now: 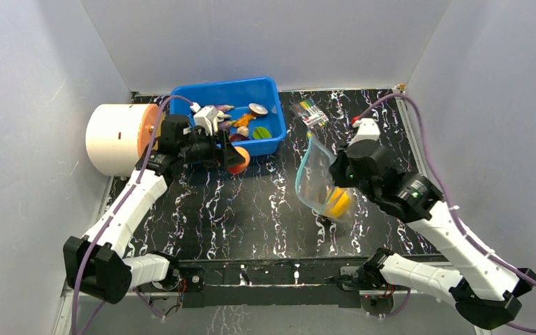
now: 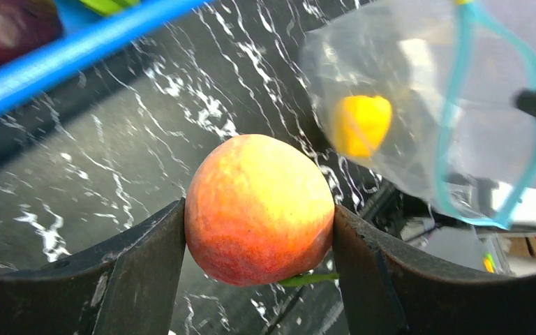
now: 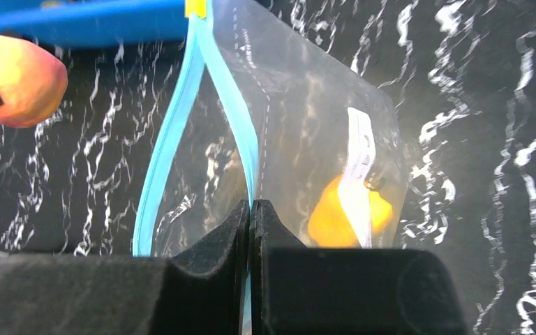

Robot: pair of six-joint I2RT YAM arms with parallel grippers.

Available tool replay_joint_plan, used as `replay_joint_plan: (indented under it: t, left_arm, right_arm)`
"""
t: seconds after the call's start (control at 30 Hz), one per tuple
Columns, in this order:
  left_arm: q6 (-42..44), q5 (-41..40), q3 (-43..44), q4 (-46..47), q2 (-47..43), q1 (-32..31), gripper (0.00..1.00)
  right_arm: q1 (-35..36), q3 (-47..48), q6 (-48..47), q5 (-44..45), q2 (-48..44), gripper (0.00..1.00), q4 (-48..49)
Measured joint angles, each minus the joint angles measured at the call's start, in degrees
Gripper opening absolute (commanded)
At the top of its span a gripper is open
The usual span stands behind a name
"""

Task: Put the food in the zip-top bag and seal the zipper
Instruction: Pick up the fake fruit from the bin, then place the fake fruit in the zipper food storage bag.

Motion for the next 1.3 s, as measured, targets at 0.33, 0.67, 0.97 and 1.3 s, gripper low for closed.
replay_joint_plan:
  t: [0.33,0.67,0.97,1.3]
  left_arm:
    - [-13.1,7.9,-10.3,12.3,-7.8,-6.6,0.41]
    - [-28.7,7.3,-16.2,31.7,-7.9,-15.5,0.4]
    - [-29.4,4.4,-16.6,33.6,-3.7,-18.4,0.4]
    - [-24.5,-1.0,-16.5,27.7,-1.5,-20.7,0.41]
  right_arm:
    - [0.0,-14.8,8.0,-19.4,3.9,0.0,20.0]
    - [0.0,-15.0,10.4,-22.2,3.9,0.0,24.1]
    - [0.0,-15.4,10.8,-22.9,2.7,0.0,25.0]
    - [0.0,-16.0,10.8,-23.0,1.7,0.0,25.3]
